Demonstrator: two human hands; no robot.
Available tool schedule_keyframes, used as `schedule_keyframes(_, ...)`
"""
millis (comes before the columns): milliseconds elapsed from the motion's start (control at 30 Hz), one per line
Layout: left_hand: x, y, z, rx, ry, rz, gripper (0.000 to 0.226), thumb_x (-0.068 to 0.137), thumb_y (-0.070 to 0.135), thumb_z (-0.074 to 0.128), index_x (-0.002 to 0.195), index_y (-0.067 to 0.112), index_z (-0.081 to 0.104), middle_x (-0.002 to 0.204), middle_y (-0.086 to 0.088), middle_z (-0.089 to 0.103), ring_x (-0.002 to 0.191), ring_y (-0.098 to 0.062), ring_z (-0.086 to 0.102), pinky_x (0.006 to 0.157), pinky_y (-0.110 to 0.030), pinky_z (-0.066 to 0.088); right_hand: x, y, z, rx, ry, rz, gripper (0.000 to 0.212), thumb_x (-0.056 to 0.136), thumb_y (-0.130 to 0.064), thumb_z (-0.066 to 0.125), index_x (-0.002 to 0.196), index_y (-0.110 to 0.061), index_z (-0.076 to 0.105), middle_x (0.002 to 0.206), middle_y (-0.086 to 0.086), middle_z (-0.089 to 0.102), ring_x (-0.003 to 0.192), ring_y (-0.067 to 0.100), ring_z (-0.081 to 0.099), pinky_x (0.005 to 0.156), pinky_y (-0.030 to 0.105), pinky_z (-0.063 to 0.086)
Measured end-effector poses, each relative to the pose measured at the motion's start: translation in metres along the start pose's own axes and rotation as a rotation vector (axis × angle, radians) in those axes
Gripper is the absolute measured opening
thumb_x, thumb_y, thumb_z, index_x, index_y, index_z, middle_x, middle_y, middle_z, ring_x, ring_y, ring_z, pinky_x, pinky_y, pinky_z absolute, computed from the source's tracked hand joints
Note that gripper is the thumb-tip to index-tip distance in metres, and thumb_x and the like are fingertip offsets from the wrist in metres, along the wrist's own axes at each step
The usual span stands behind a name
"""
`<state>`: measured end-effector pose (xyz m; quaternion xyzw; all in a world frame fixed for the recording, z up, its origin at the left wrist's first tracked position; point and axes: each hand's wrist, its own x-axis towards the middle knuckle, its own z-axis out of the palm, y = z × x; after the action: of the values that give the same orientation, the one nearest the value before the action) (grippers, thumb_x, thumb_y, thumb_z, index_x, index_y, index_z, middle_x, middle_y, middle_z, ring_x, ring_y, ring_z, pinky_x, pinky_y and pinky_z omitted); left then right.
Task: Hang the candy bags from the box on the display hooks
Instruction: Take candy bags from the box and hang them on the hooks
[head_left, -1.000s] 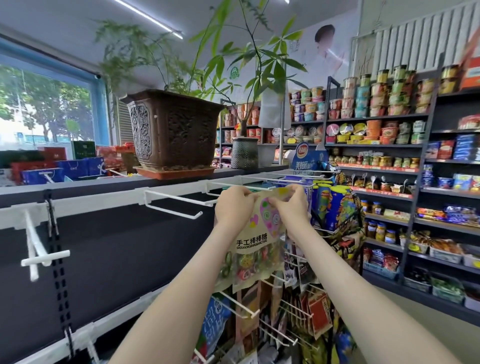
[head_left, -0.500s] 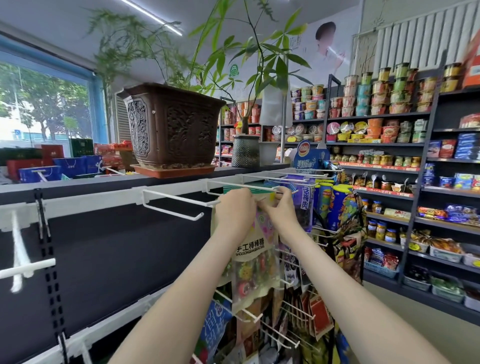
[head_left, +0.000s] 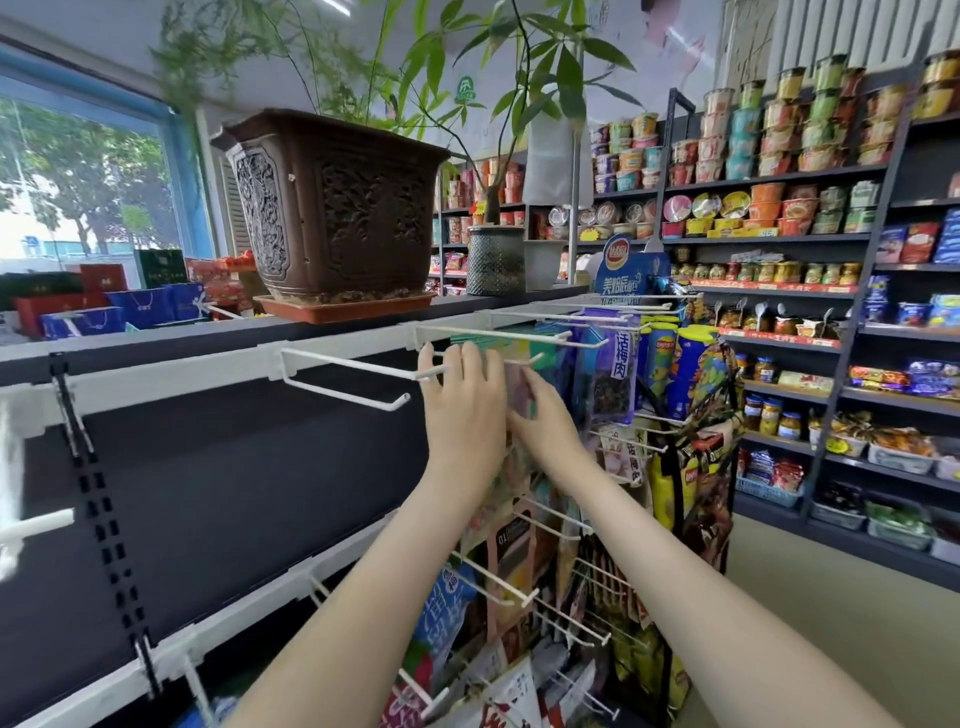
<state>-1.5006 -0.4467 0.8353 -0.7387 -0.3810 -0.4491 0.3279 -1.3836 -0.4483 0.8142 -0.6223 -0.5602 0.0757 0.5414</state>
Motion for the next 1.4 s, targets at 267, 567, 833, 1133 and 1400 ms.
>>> schedule_keyframes(267, -0.082, 0.099, -0.002, -0.458, -0.090, 0.081, 0.043, 0.080, 0.008, 0.054, 0.123, 0.007, 0.059, 0.114, -0.014, 0.063, 0.094, -0.031, 0.062, 0.077, -0.038, 0.048, -0.077, 0.073, -0.052, -0.200, 0.000, 0.056, 0.036, 0.078, -0.037, 0.047, 0.108, -0.020, 0.059, 0.107, 0.001, 0.062, 0.105, 0.021, 0.056, 0.089, 0.045, 0.048)
schedule_keyframes(567, -0.227, 0.265, 0.009, -0.891, -0.969, 0.221, 0.042, 0.088, 0.012, 0.055, 0.128, 0.005, 0.052, 0.111, -0.019, 0.059, 0.098, -0.040, 0.060, 0.076, -0.045, 0.050, -0.285, 0.226, -0.148, -0.334, 0.151, 0.671, 0.046, 0.079, 0.002, 0.064, 0.123, 0.000, 0.055, 0.124, 0.021, 0.054, 0.118, 0.033, 0.048, 0.098, 0.029, 0.031)
schedule_keyframes(833, -0.454, 0.410, 0.012, -0.826, -1.557, 0.403, 0.034, 0.097, 0.021, 0.044, 0.128, 0.007, 0.047, 0.124, -0.017, 0.052, 0.114, -0.036, 0.052, 0.089, -0.043, 0.042, -0.546, 0.373, -0.185, -0.248, 0.193, 1.255, 0.041, 0.078, 0.009, 0.060, 0.119, 0.003, 0.058, 0.110, 0.025, 0.057, 0.105, 0.041, 0.055, 0.090, 0.049, 0.045)
schedule_keyframes(1133, -0.700, 0.445, 0.027, -0.770, -1.928, 0.255, 0.047, 0.095, 0.013, 0.044, 0.141, 0.010, 0.037, 0.131, -0.018, 0.049, 0.115, -0.037, 0.052, 0.089, -0.043, 0.043, -0.764, 0.526, -0.110, 0.020, 0.246, 1.663, 0.019, 0.081, -0.019, 0.066, 0.098, -0.014, 0.059, 0.091, 0.005, 0.065, 0.084, 0.027, 0.063, 0.078, 0.042, 0.050)
schedule_keyframes(1400, -0.796, 0.452, 0.066, -0.819, -1.982, 0.103, 0.043, 0.098, 0.017, 0.043, 0.141, 0.021, 0.041, 0.134, -0.007, 0.051, 0.111, -0.026, 0.055, 0.089, -0.035, 0.046, -0.792, 0.660, -0.078, 0.511, 0.869, 1.805, 0.018, 0.094, -0.026, 0.056, 0.098, -0.009, 0.058, 0.082, 0.008, 0.062, 0.060, 0.018, 0.057, 0.051, 0.025, 0.046)
